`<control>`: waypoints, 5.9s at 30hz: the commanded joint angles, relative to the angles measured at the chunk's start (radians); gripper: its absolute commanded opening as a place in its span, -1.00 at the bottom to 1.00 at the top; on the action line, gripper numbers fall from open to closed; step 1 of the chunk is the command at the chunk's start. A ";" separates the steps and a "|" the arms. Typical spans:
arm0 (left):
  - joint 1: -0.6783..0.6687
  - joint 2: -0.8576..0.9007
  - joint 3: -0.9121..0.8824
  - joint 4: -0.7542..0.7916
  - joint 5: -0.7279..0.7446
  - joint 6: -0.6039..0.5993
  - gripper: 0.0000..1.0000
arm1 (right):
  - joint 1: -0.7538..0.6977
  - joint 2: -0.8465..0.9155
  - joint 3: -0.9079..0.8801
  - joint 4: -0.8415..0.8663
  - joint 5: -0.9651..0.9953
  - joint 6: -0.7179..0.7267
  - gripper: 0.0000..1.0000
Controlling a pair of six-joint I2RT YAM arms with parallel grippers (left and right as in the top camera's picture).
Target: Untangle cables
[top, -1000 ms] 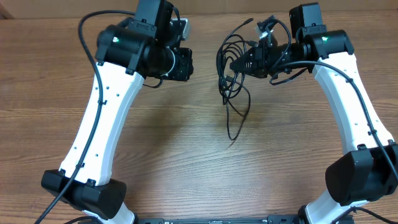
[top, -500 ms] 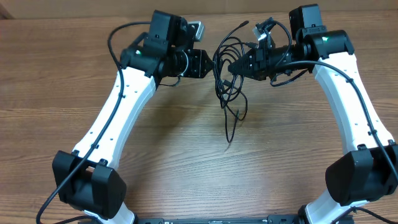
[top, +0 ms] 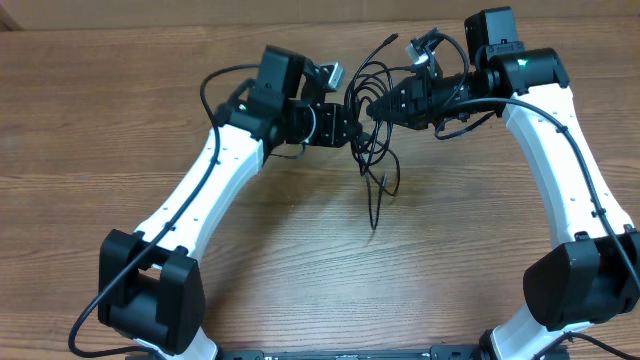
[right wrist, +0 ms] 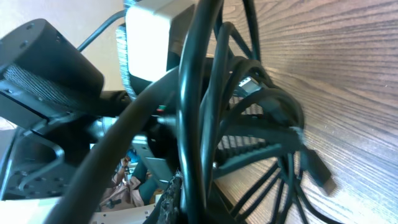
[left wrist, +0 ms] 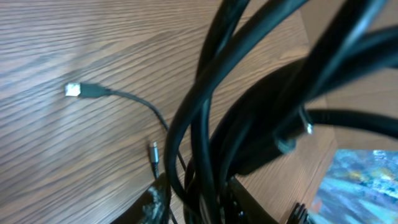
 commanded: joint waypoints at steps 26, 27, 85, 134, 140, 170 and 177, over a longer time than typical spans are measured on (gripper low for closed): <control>0.140 -0.017 -0.085 -0.181 -0.442 -0.043 -0.91 | -0.060 -0.393 0.023 -0.108 0.716 0.113 -0.92; 0.140 -0.017 -0.085 -0.181 -0.445 -0.043 -0.92 | -0.060 -0.414 0.023 -0.110 0.774 0.133 -0.92; 0.032 0.294 -0.064 -0.139 -0.507 -0.224 -0.63 | -0.025 -0.316 0.022 -0.185 0.708 0.098 0.29; 0.184 -0.279 -0.008 0.048 0.497 -0.029 -0.92 | 0.005 -0.249 -0.040 -0.166 0.365 -0.182 0.38; 0.190 -0.279 -0.008 0.069 0.545 -0.068 -0.91 | 0.086 -0.243 -0.040 -0.082 0.364 -0.183 0.38; 0.493 -0.279 -0.008 1.512 0.805 -1.354 -0.91 | 0.163 0.015 -0.044 0.011 0.801 0.264 0.18; 0.635 -0.279 -0.008 1.579 0.870 -1.428 -0.92 | 0.162 0.016 -0.044 -0.013 0.907 0.264 0.25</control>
